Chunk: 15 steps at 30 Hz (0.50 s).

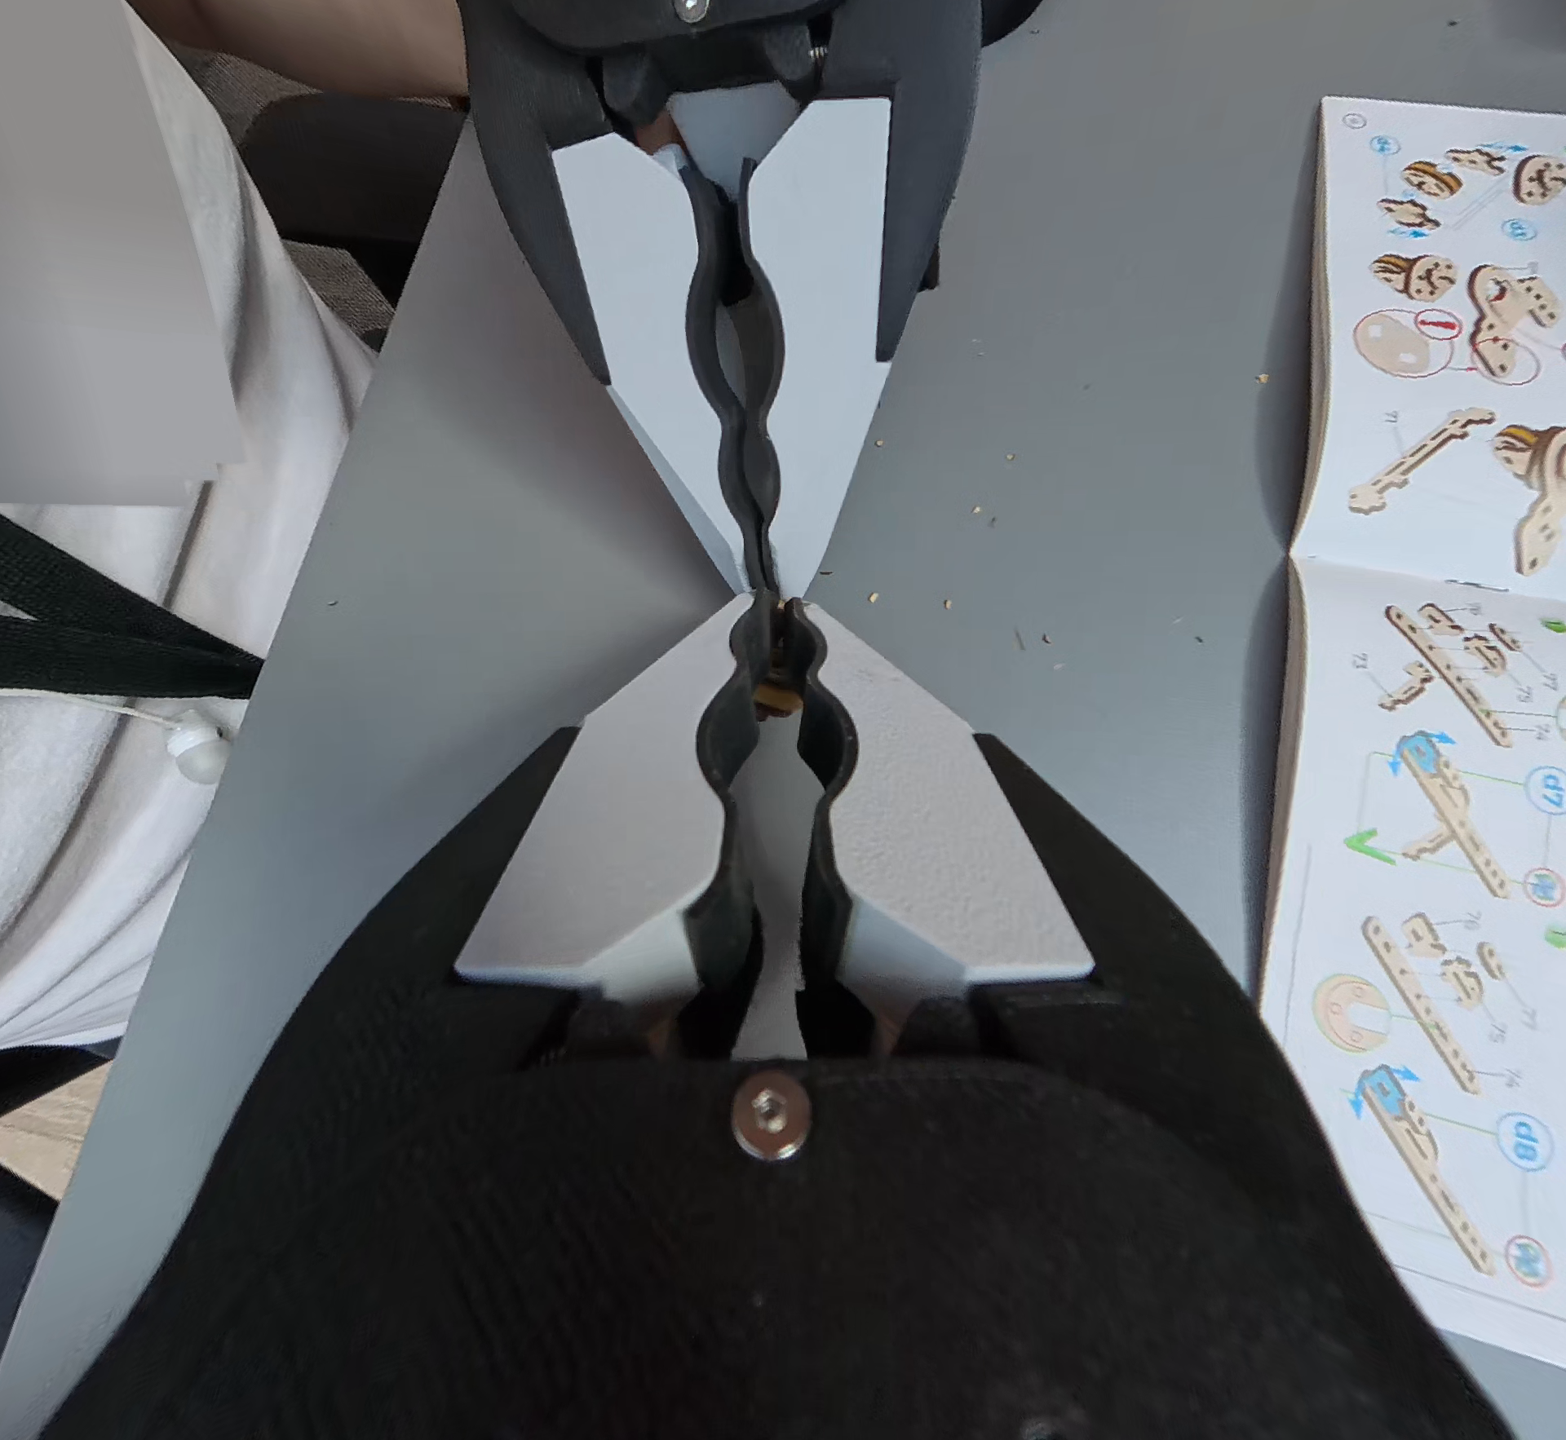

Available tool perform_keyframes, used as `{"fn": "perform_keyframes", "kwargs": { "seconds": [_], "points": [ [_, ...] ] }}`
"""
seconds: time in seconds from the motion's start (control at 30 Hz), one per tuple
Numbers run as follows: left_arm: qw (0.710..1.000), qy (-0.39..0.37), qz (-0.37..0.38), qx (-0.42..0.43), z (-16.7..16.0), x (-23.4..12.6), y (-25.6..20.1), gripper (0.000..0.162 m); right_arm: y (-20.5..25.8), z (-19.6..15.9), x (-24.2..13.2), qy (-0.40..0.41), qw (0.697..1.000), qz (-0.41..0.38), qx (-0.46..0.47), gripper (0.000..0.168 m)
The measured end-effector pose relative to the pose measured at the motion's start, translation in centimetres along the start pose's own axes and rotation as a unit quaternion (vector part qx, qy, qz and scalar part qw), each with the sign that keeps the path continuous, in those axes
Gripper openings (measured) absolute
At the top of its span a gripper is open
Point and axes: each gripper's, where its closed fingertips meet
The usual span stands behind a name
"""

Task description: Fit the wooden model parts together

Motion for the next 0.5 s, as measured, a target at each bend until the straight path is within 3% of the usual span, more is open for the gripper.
{"fn": "perform_keyframes", "kwargs": {
  "seconds": [0.03,0.2,0.5],
  "points": [
    [1.0,-0.004,0.002,-0.007,0.1,0.0,0.2,0.0,-0.2,0.0,-0.1,0.0,1.0,-0.005,-0.008,0.002],
    [0.993,-0.098,-0.01,-0.057,2.5,-1.6,1.2,0.0,-1.0,1.3,-2.4,-0.073,0.997,-0.003,0.04,0.001],
    [0.995,-0.091,0.013,-0.047,2.3,-1.3,1.5,0.016,-1.2,1.9,-3.0,-0.153,0.977,0.053,0.135,0.001]
  ]
}}
Point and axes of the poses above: each gripper's, where its closed fingertips meet, x out along the fingers, z out of its top, y = z × x across the jaws, and after that the axes turned 5 degrees about -x, right-handed
